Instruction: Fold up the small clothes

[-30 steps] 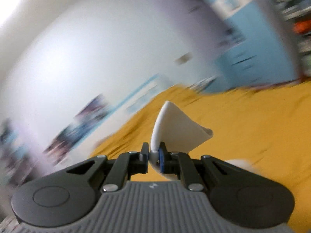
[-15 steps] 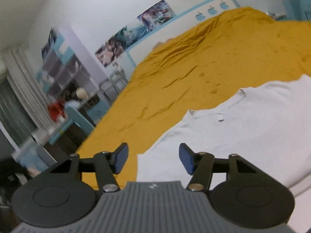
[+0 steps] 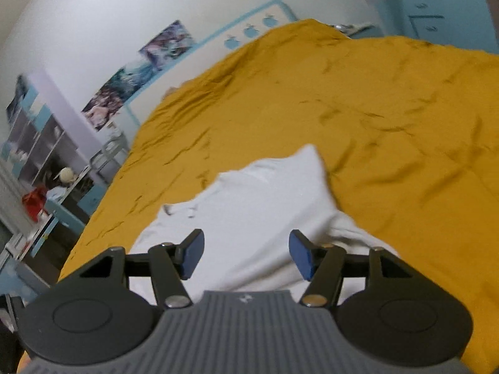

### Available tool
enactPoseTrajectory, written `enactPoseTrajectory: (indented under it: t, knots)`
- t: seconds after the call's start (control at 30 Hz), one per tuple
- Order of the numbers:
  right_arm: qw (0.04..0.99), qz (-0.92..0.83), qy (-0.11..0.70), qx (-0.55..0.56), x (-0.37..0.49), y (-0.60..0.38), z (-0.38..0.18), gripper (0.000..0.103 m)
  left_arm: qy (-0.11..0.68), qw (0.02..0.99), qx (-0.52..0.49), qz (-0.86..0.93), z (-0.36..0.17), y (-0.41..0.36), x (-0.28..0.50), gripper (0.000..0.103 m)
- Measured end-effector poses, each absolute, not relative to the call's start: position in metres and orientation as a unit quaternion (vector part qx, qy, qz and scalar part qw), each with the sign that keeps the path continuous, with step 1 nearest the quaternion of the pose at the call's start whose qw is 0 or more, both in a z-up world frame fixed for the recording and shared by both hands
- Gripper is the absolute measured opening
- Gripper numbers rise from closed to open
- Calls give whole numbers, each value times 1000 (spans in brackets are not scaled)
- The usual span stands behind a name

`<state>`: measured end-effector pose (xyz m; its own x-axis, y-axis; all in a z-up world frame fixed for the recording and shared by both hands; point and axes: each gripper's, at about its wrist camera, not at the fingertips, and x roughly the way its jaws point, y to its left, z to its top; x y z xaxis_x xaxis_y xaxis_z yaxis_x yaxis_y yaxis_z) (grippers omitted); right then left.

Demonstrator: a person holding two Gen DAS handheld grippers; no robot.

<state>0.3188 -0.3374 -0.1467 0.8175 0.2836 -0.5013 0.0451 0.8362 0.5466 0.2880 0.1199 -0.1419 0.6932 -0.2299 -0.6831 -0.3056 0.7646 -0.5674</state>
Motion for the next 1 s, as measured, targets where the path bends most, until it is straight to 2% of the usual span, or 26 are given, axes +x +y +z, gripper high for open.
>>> enactPoseTrajectory:
  t: [0.17,0.27,0.47,0.53,0.57,0.6,0.8,0.87,1.0]
  knots:
    - [906,77,302,287,316,-328,-156,59,370,849,-377,5,-137,115,268,74]
    - [901,90,306,294,319,-320,-160,59,393,835,-386,14,-145,115,277,74]
    - [905,90,296,293,329,-309,-155,59,387,822,-417,29,-160,113,292,74]
    - [905,83,299,290,331,-311,-156,59,372,827,-421,33,-161,112,293,60]
    - [904,77,302,292,331,-312,-157,59,365,830,-422,35,-160,110,292,27]
    - [902,73,306,295,332,-315,-158,59,363,830,-422,35,-159,110,291,3]
    - [910,51,298,284,331,-324,-156,60,287,876,-386,36,-125,115,263,1]
    - [910,44,296,286,333,-328,-157,64,306,870,-384,42,-129,119,261,1]
    - [897,16,311,314,339,-338,-163,64,377,851,-362,52,-155,116,266,2]
